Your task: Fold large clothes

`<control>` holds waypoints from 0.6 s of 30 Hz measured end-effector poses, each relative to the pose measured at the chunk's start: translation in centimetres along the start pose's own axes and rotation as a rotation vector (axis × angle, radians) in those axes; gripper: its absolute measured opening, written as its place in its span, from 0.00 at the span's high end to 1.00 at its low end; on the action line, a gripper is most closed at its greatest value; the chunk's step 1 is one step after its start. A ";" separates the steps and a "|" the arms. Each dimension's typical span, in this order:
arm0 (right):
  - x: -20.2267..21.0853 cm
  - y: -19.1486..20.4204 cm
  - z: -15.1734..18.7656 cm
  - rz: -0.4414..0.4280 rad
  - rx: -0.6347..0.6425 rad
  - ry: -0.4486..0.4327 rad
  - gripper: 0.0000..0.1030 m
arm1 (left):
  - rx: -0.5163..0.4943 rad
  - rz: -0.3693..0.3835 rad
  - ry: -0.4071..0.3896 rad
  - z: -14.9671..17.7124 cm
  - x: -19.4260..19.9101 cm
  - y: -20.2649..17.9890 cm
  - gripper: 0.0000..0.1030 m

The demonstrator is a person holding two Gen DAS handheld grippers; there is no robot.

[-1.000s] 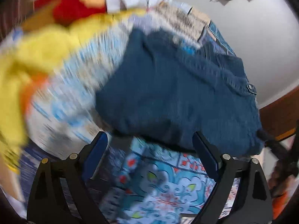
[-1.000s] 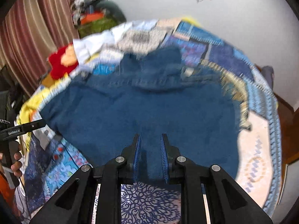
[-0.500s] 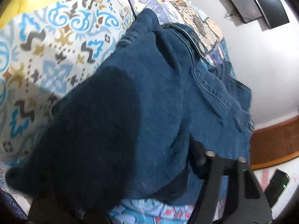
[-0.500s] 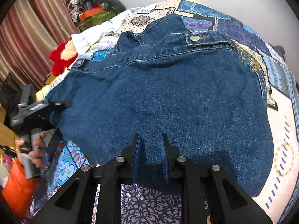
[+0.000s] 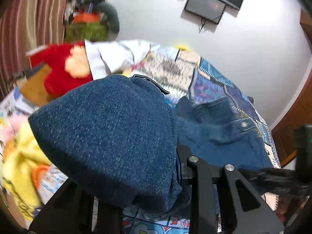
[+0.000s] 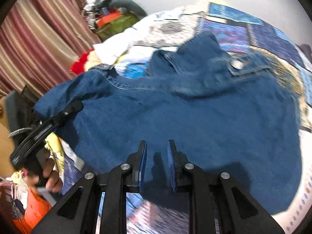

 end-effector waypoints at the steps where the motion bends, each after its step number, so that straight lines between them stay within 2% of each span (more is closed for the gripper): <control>1: -1.6 0.8 -0.3 -0.012 0.007 0.036 0.84 | -0.009 -0.015 -0.010 0.0 0.5 0.1 0.72; 3: -5.4 1.8 -0.3 -0.028 0.000 0.147 0.84 | -0.026 -0.041 -0.019 0.1 0.9 0.1 0.72; 4: -6.9 2.1 -0.2 -0.033 -0.012 0.173 0.84 | -0.032 -0.046 -0.007 0.2 0.6 0.1 0.72; 6: -8.9 2.8 0.2 -0.062 -0.009 0.192 0.84 | -0.043 -0.108 0.007 0.5 0.0 0.4 0.72; 8: -9.2 3.8 0.1 -0.033 0.030 0.211 0.84 | -0.041 -0.145 0.013 0.6 -0.1 1.0 0.72; 11: -7.8 4.0 0.1 -0.028 0.043 0.256 0.84 | -0.015 -0.119 0.010 -0.1 0.0 0.8 0.72; 14: -4.0 2.6 0.7 -0.058 0.022 0.187 0.84 | -0.063 -0.133 -0.022 -1.2 0.4 -1.5 0.72; 18: 2.7 -1.4 2.5 -0.004 -0.025 0.037 0.84 | -0.248 -0.137 -0.091 -2.4 1.3 -8.6 0.73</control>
Point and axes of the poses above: each gripper's, at about its wrist camera, not at the fingertips, and x roughly against the way its jaws point, y to its left, z to its underside, the point moved 3 cm from there along -x, roughly the way its jaws point, and after that the axes turned 14 degrees about y, right-handed, at the moved point
